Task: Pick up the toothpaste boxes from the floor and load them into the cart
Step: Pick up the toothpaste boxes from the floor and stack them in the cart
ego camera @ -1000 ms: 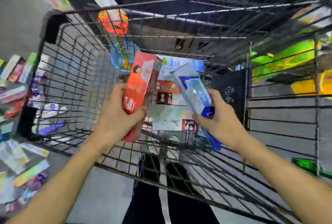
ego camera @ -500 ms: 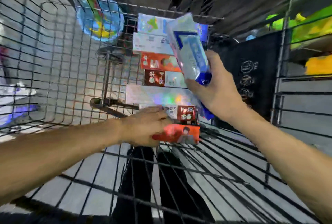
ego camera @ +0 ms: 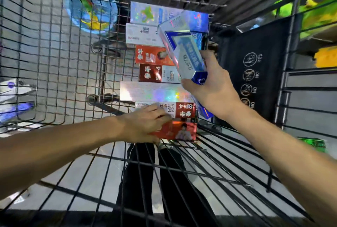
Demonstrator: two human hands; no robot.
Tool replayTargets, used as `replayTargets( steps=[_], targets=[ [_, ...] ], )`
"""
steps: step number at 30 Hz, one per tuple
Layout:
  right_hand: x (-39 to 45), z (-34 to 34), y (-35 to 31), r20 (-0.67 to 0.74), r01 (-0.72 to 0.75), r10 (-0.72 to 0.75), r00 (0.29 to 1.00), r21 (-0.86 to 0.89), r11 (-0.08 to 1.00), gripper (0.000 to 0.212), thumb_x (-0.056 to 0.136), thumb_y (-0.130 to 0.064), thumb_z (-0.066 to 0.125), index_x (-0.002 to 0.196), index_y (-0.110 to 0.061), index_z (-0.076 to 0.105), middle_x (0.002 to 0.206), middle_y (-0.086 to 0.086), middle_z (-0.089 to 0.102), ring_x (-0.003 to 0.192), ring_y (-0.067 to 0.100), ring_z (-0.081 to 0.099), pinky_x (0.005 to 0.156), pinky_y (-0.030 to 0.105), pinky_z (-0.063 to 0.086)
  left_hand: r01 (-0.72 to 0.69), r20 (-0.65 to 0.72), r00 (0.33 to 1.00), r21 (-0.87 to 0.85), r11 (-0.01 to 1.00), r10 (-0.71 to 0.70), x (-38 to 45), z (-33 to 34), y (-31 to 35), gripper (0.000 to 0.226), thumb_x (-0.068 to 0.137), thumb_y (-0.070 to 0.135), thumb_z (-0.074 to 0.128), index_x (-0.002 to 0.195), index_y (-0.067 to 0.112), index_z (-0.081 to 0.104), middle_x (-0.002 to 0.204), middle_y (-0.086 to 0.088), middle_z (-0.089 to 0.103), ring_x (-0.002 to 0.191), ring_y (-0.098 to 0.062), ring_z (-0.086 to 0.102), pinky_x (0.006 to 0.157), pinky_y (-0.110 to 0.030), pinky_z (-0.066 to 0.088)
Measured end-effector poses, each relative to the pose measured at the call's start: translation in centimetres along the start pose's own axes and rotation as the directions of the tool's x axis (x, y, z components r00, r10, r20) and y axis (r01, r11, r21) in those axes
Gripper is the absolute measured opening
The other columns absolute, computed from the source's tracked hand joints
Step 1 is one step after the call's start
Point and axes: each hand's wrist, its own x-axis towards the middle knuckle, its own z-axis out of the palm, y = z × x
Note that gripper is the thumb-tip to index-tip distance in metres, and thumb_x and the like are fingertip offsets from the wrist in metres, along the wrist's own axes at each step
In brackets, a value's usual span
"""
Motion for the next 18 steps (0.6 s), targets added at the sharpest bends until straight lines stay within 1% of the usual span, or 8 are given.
replayTargets(
  steps=[3,6,9,11,13,15,17,18],
  targets=[
    [0.2,0.2,-0.1,0.007,-0.018,0.018,1.000,0.008,1.000,0.055,0.084,-0.017,0.075,0.131,-0.025,0.047,0.092,-0.024,0.061,0.079,-0.015,0.060,0.065,0.001,0.042,0.046,-0.058,0.997,0.004,0.999,-0.045,-0.6,0.3,-0.3,0.085,0.088,0.054,0.068,0.152,0.012,0.031,0.146,-0.010,0.044,0.134,-0.028,0.038,0.115,-0.047,0.037],
    [0.2,0.7,0.0,0.026,-0.018,0.018,0.999,-0.006,1.000,0.058,0.084,-0.019,0.074,0.134,-0.027,0.045,0.092,-0.027,0.059,0.085,-0.006,0.062,0.065,0.004,0.042,0.010,-0.127,0.992,0.030,0.999,-0.006,-0.5,0.8,-0.4,0.075,0.090,0.052,0.064,0.145,0.009,0.038,0.134,-0.013,0.053,0.121,-0.032,0.049,0.102,-0.050,0.049],
    [0.1,1.1,0.1,0.045,-0.006,0.007,0.999,-0.022,1.000,0.066,0.083,-0.021,0.075,0.140,-0.028,0.042,0.091,-0.029,0.056,0.090,0.007,0.060,0.069,-0.001,0.041,-0.031,-0.136,0.990,-0.037,0.999,0.025,-0.2,1.0,0.0,0.051,0.100,0.035,0.058,0.142,0.006,0.049,0.130,-0.011,0.054,0.126,-0.031,0.047,0.101,-0.052,0.048],
    [0.0,1.2,0.1,0.054,0.009,-0.008,0.998,-0.027,1.000,0.066,0.084,-0.020,0.075,0.141,-0.026,0.042,0.093,-0.025,0.058,0.089,0.006,0.059,0.069,0.000,0.041,-0.001,-0.108,0.994,-0.064,0.998,-0.006,-0.2,0.8,0.2,0.051,0.099,0.028,0.061,0.143,0.005,0.048,0.133,-0.012,0.053,0.130,-0.030,0.045,0.107,-0.052,0.044],
    [0.1,1.2,0.1,0.061,0.020,-0.018,0.998,-0.032,0.999,0.065,0.084,-0.019,0.075,0.140,-0.023,0.042,0.096,-0.018,0.060,0.085,0.006,0.060,0.068,0.003,0.043,0.075,-0.100,0.992,-0.066,0.995,-0.082,-0.7,0.0,0.5,0.059,0.095,0.033,0.066,0.145,0.008,0.045,0.140,-0.012,0.048,0.133,-0.028,0.041,0.114,-0.049,0.039],
    [0.1,1.2,0.1,0.074,0.022,-0.020,0.997,-0.028,0.999,0.064,0.085,-0.019,0.075,0.140,-0.024,0.041,0.098,-0.020,0.059,0.083,0.003,0.060,0.068,0.003,0.045,0.261,0.000,0.965,-0.078,0.962,-0.262,-1.6,-1.2,0.3,0.070,0.093,0.047,0.064,0.148,0.016,0.033,0.152,-0.007,0.037,0.139,-0.024,0.035,0.118,-0.042,0.034],
    [0.2,1.3,0.0,0.084,0.024,-0.022,0.996,-0.024,0.999,0.065,0.085,-0.020,0.076,0.140,-0.026,0.040,0.094,-0.027,0.057,0.085,-0.003,0.061,0.069,0.003,0.046,0.440,0.105,0.897,-0.145,0.886,-0.429,-3.1,-2.2,-0.4,0.081,0.088,0.060,0.061,0.148,0.021,0.025,0.152,-0.003,0.037,0.135,-0.022,0.043,0.109,-0.036,0.044],
    [0.2,1.3,0.0,0.084,0.023,-0.021,0.996,-0.024,0.999,0.065,0.085,-0.020,0.076,0.139,-0.027,0.040,0.093,-0.028,0.056,0.087,-0.004,0.061,0.070,0.004,0.046,0.507,0.136,0.862,-0.200,0.839,-0.488,-3.8,-2.5,-1.1,0.081,0.084,0.064,0.063,0.144,0.021,0.029,0.142,-0.002,0.047,0.122,-0.021,0.053,0.097,-0.032,0.050]
  ],
)
